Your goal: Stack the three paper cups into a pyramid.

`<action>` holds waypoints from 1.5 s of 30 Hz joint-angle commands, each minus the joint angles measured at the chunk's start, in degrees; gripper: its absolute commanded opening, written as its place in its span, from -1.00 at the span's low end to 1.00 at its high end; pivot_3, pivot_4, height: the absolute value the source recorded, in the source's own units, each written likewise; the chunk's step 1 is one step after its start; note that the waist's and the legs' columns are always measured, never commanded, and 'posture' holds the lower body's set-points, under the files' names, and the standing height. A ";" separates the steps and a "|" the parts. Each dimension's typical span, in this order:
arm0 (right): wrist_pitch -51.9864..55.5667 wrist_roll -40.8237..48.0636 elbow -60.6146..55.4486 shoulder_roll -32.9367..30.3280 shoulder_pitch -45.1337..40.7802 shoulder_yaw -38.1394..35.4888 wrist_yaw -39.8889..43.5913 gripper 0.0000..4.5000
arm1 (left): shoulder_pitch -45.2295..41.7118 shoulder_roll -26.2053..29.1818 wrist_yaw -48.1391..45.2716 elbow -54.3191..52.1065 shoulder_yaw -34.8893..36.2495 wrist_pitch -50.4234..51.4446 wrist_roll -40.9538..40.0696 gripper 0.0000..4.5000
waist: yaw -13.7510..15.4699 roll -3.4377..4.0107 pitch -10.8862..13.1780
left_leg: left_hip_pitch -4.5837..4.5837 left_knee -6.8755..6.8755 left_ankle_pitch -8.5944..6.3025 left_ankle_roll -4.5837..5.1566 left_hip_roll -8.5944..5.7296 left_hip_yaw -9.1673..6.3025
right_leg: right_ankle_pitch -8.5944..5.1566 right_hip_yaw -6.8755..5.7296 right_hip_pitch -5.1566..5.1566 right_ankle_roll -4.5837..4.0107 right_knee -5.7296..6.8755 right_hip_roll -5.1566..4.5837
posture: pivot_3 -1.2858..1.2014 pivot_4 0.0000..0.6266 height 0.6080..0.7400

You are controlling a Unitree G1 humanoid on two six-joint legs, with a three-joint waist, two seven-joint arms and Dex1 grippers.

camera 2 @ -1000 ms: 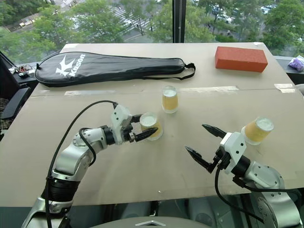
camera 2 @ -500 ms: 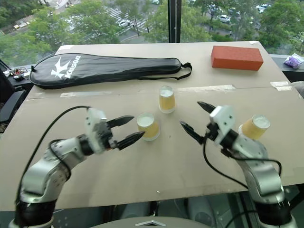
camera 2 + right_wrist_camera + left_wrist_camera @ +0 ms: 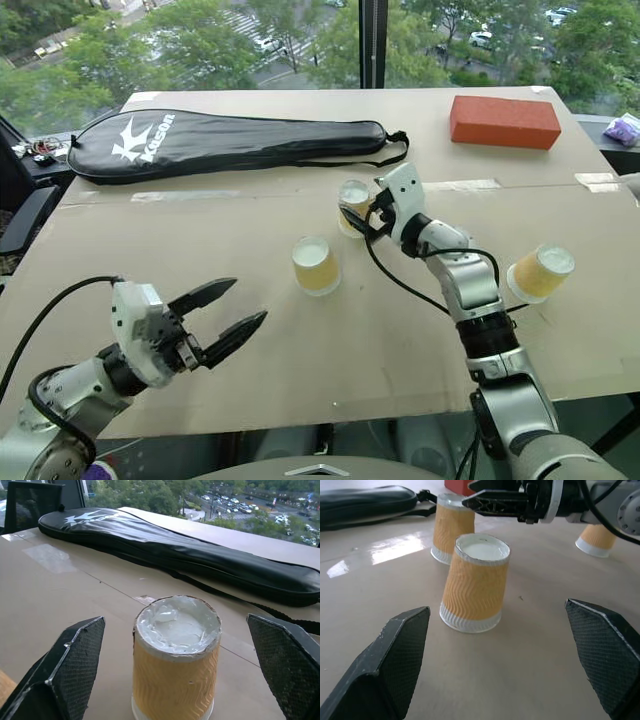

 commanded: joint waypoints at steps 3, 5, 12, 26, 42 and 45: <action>-2.77 -2.67 7.32 1.30 -4.67 -0.34 -0.09 1.00 | 4.00 0.83 -5.45 -0.50 3.36 -7.43 -1.04 0.97 | -0.21 0.02 0.01 | 0.02 -0.05 0.00 0.00 0.00 0.12 | 0.01 -0.01 -0.04 -0.02 0.01 0.03 | 0.03 -0.52 1.00; -3.14 -2.63 8.57 1.53 -5.21 -0.75 0.56 0.75 | 4.57 1.61 -7.27 -0.52 3.43 -7.16 -3.24 1.00 | -0.10 0.03 0.02 | 0.00 -0.07 0.00 0.00 0.01 0.15 | 0.00 -0.07 -0.05 -0.02 0.01 0.04 | 0.03 -0.52 1.00; -3.39 -1.42 7.04 0.39 -4.85 -2.54 3.07 -0.09 | 5.06 4.07 -10.17 0.11 2.82 -4.93 -8.37 1.00 | -0.19 0.06 0.03 | -0.02 -0.07 0.00 0.00 0.02 0.12 | 0.00 -0.03 -0.07 -0.01 0.00 0.04 | 0.03 -0.52 1.00; 7.71 16.88 -31.85 -19.28 19.52 -9.20 19.81 -0.09 | 1.18 9.19 -17.42 5.37 1.28 -2.46 -11.29 1.00 | -0.21 0.23 0.16 | -0.06 -0.15 0.00 0.01 0.01 0.11 | -0.14 -0.10 -0.13 0.22 -0.05 0.15 | 0.03 -0.52 1.00; -4.23 2.41 -24.81 -15.47 24.28 4.97 17.92 -0.09 | 1.31 10.44 -20.37 6.79 2.08 -2.96 -10.44 1.00 | 0.09 0.19 0.14 | -0.02 -0.17 0.00 0.01 0.02 0.12 | -0.15 0.02 -0.15 0.23 -0.08 0.08 | 0.03 -0.52 1.00; -5.56 0.58 -22.90 -14.97 23.64 5.91 17.19 -0.09 | 1.94 10.32 -20.20 6.52 2.21 -3.26 -10.36 1.00 | -0.02 0.14 0.11 | 0.05 -0.17 0.00 0.01 0.03 0.12 | -0.15 0.02 -0.13 0.24 -0.07 0.10 | 0.03 -0.52 1.00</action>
